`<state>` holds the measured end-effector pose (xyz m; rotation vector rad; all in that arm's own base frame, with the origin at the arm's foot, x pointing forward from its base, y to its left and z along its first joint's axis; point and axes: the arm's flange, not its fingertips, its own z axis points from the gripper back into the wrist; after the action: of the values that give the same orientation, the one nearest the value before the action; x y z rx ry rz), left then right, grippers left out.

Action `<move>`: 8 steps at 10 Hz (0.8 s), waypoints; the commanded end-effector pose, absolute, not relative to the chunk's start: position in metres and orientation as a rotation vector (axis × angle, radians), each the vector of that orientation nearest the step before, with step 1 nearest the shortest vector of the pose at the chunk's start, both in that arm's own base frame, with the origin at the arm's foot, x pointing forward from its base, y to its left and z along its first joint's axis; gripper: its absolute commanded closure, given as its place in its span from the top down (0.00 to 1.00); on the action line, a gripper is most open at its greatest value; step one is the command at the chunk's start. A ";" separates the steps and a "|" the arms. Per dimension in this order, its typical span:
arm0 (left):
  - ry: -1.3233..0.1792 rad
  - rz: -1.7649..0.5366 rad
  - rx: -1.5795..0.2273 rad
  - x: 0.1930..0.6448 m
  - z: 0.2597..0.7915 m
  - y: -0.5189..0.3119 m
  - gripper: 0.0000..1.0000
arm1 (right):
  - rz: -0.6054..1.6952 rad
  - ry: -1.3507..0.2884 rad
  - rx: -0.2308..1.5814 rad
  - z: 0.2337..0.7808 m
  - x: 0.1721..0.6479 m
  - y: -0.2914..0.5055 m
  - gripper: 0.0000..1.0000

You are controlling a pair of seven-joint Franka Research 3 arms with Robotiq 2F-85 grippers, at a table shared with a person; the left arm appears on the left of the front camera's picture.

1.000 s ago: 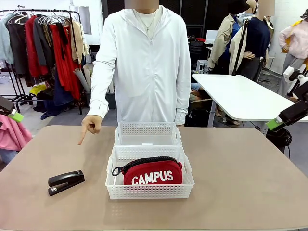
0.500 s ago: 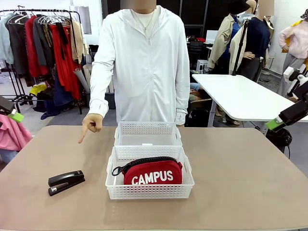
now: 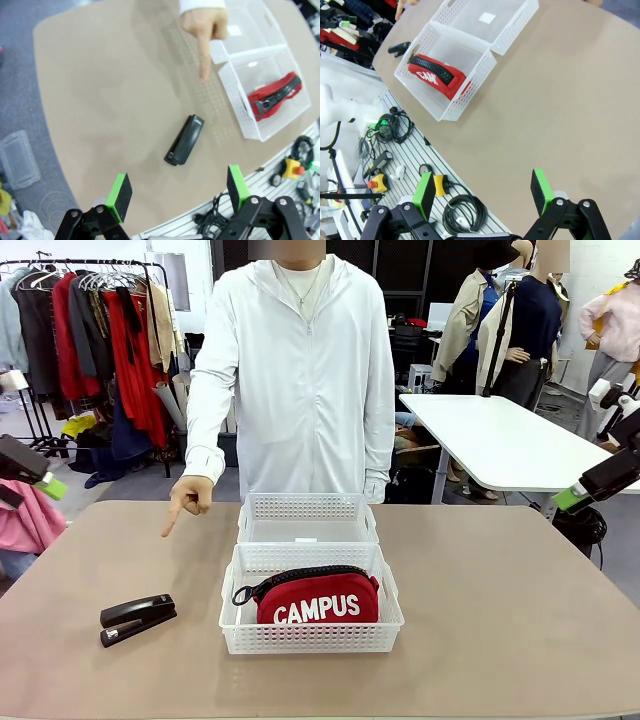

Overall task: Distribute items into two baskets.
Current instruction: Pick up the Stapler that the person points to.

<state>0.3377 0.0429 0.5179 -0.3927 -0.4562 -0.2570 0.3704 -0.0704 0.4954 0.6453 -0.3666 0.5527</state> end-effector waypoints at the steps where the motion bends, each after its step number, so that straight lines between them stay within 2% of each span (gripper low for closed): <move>1: -0.437 -0.358 -0.352 0.339 0.524 0.024 0.98 | 0.546 -0.371 0.655 0.496 0.370 -0.069 1.00; 8: -0.394 -0.691 -0.211 0.331 0.512 -0.038 0.98 | 0.546 -0.371 0.655 0.496 0.370 -0.069 1.00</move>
<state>0.3321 -0.0360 0.5211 -0.2473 -0.4066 -0.6320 0.3704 -0.0705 0.4953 0.6449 -0.3658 0.5524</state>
